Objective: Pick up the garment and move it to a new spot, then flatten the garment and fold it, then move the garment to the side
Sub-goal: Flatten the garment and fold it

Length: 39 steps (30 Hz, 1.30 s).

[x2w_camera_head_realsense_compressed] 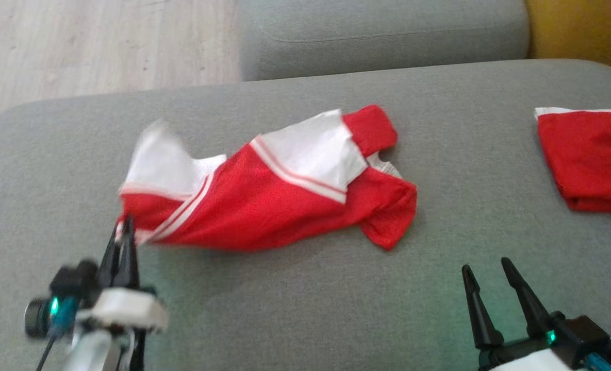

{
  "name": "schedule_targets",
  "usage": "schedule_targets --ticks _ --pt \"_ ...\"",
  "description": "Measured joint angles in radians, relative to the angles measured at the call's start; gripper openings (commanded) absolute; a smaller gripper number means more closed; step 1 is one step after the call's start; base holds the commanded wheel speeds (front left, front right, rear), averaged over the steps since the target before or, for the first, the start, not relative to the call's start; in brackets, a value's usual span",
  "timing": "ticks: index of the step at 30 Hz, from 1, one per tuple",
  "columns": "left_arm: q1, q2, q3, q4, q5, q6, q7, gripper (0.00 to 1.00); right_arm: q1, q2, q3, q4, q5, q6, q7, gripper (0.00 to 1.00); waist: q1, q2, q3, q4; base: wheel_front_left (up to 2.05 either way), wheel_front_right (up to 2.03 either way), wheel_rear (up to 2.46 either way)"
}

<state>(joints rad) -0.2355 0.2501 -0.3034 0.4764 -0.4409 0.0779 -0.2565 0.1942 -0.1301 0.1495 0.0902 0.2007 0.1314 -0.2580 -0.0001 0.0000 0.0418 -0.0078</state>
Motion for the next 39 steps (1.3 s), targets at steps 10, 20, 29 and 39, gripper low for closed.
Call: schedule_targets --ticks 10,20,29,39 --pt "0.211 0.008 0.067 -0.087 0.005 0.045 0.0 1.0 0.03 0.0 0.0 0.007 0.0 0.0 0.0 1.0 0.0 0.0 -0.025 0.059 0.0 0.0 0.0" --pt "0.211 -0.015 -0.022 -0.234 0.169 0.142 0.0 1.0 0.03 -0.012 0.026 0.029 0.0 0.0 0.0 1.0 0.0 0.0 -0.044 0.076 0.0 0.0 0.0" --pt "0.216 -0.101 -0.099 -0.393 0.301 0.159 0.0 1.0 -0.031 -0.022 0.064 0.164 0.011 0.0 0.0 1.0 0.0001 0.0 -0.032 0.138 0.0 0.0 0.0" --pt "0.266 -0.147 -0.182 -0.466 0.371 0.173 0.0 1.0 -0.23 -0.022 0.051 0.476 0.039 0.0 0.0 1.0 0.0001 0.0 -0.006 0.252 0.0 0.0 0.0"
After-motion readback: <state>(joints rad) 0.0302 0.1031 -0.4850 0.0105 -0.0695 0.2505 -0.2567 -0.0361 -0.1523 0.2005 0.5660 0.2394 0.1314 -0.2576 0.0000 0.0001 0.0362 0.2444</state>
